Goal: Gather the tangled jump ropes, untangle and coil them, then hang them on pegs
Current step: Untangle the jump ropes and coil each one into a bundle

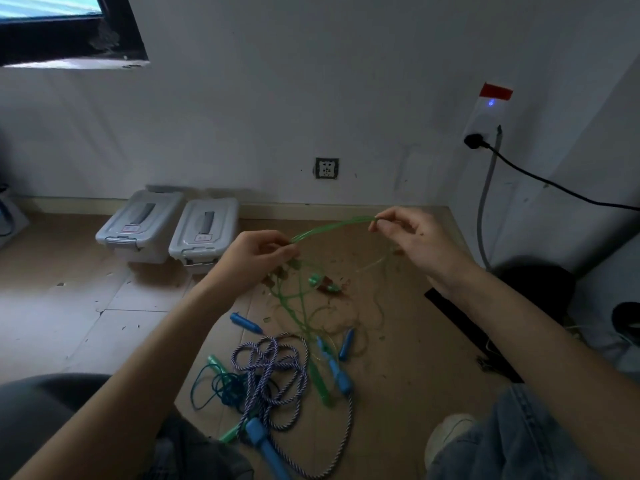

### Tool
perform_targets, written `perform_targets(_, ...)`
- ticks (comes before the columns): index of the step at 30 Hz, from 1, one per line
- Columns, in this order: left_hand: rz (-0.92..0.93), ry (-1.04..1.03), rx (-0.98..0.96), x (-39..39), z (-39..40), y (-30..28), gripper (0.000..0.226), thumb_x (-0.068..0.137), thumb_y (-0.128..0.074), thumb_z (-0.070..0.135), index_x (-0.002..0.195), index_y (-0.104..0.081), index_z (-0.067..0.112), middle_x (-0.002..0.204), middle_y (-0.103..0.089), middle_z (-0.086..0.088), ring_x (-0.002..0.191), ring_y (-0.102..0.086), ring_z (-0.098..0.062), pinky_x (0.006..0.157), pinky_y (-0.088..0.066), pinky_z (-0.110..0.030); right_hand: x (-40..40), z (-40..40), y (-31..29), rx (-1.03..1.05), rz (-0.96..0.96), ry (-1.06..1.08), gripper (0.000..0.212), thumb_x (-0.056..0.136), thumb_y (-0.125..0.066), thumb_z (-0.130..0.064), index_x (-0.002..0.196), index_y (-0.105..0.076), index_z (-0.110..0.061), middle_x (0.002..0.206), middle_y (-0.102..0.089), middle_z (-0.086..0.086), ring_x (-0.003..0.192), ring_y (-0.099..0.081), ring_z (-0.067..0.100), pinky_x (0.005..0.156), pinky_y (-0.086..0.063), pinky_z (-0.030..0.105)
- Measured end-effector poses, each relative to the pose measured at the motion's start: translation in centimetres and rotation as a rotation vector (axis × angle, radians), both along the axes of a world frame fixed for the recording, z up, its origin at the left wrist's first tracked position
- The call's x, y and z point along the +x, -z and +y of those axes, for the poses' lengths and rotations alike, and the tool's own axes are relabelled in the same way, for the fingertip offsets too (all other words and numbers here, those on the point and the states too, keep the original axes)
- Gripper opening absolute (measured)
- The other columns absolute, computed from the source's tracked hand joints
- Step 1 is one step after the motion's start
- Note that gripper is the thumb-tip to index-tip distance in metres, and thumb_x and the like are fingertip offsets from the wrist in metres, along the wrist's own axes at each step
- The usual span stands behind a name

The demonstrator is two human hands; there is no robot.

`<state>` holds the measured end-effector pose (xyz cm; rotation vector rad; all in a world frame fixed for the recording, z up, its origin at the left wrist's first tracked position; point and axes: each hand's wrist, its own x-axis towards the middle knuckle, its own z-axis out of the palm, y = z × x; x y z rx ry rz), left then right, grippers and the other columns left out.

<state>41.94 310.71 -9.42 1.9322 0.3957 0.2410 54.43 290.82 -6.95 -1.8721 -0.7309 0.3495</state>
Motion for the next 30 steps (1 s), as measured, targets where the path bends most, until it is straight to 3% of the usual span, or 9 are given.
perform_targets(3,-0.023,0.024,0.000,-0.1,-0.1,-0.5,0.008,0.085,-0.059,0.022,0.079,-0.064,0.024,0.072,-0.071,0.008,0.054,-0.062,-0.003,0.049,-0.049,-0.014,0.0,-0.2,-0.2,0.127,0.467,-0.054,0.015,0.095,-0.049,-0.016,0.083,-0.058,-0.017,0.096,-0.058,-0.004,0.095,-0.055,0.019,0.073,-0.055,0.038)
perform_targets(6,-0.063,-0.014,0.001,-0.1,-0.2,-1.0,0.012,0.087,-0.058,0.022,0.077,-0.064,0.024,0.067,-0.070,0.010,0.051,-0.057,0.000,0.049,-0.047,-0.012,0.2,-0.6,-0.3,0.104,0.581,-0.101,0.012,0.093,-0.051,-0.016,0.090,-0.061,-0.009,0.098,-0.062,0.001,0.086,-0.063,0.023,0.058,-0.057,0.030)
perform_targets(8,-0.082,-0.034,0.004,-0.1,-0.1,-1.4,0.014,0.088,-0.057,0.023,0.076,-0.064,0.024,0.063,-0.068,0.010,0.049,-0.053,0.000,0.047,-0.045,-0.012,0.4,-0.9,-0.2,0.054,0.545,-0.165,0.015,0.091,-0.054,-0.014,0.092,-0.067,-0.008,0.098,-0.069,0.002,0.082,-0.068,0.019,0.063,-0.057,0.027)
perform_targets(11,-0.081,-0.015,-0.057,-0.4,-0.4,-1.8,0.016,0.087,-0.056,0.026,0.076,-0.066,0.022,0.067,-0.068,0.006,0.049,-0.051,-0.001,0.045,-0.043,-0.012,0.2,-1.0,0.0,-0.144,0.208,-0.223,0.016,0.088,-0.058,-0.010,0.093,-0.070,-0.018,0.098,-0.072,0.003,0.085,-0.066,0.011,0.076,-0.055,0.023)
perform_targets(14,-0.052,0.021,-0.122,-0.6,-0.6,-1.9,0.018,0.087,-0.055,0.030,0.077,-0.067,0.022,0.068,-0.067,0.006,0.054,-0.052,-0.005,0.048,-0.043,-0.013,-0.1,-0.7,0.4,-0.136,0.036,-0.220,0.014,0.083,-0.065,-0.009,0.088,-0.071,-0.021,0.090,-0.072,0.001,0.073,-0.063,0.003,0.065,-0.051,0.013)
perform_targets(16,-0.032,0.022,-0.110,-0.7,-0.6,-1.9,0.017,0.088,-0.054,0.029,0.078,-0.067,0.021,0.065,-0.066,0.006,0.052,-0.049,-0.006,0.046,-0.040,-0.014,-0.4,-0.7,0.4,-0.027,0.156,-0.236,0.008,0.077,-0.069,-0.014,0.084,-0.072,-0.017,0.085,-0.072,0.001,0.065,-0.060,0.001,0.056,-0.048,0.013)
perform_targets(20,-0.012,-0.016,-0.082,-0.7,-0.4,-1.7,0.017,0.089,-0.055,0.027,0.078,-0.066,0.022,0.057,-0.061,0.010,0.047,-0.043,-0.004,0.044,-0.034,-0.015,-0.3,-0.8,-0.1,0.187,0.541,-0.258,0.018,0.075,-0.063,-0.023,0.077,-0.068,-0.006,0.075,-0.070,0.006,0.060,-0.060,0.009,0.047,-0.045,0.016)
perform_targets(28,-0.026,0.016,-0.109,-0.6,-0.8,-1.8,0.016,0.086,-0.058,0.028,0.076,-0.071,0.026,0.060,-0.061,0.007,0.049,-0.052,0.000,0.047,-0.042,-0.011,-0.4,-1.1,-0.7,0.237,0.616,-0.365,0.015,0.070,-0.066,-0.014,0.085,-0.065,-0.011,0.071,-0.069,0.005,0.058,-0.059,0.010,0.050,-0.048,0.017)
perform_targets(30,-0.032,0.054,-0.123,-0.7,-0.9,-1.9,0.015,0.082,-0.059,0.032,0.077,-0.072,0.026,0.064,-0.061,0.002,0.054,-0.053,-0.003,0.052,-0.044,-0.014,-0.4,-1.0,-0.6,0.128,0.516,-0.366,0.017,0.070,-0.069,-0.012,0.087,-0.069,-0.010,0.071,-0.070,0.004,0.058,-0.060,0.010,0.049,-0.048,0.017)
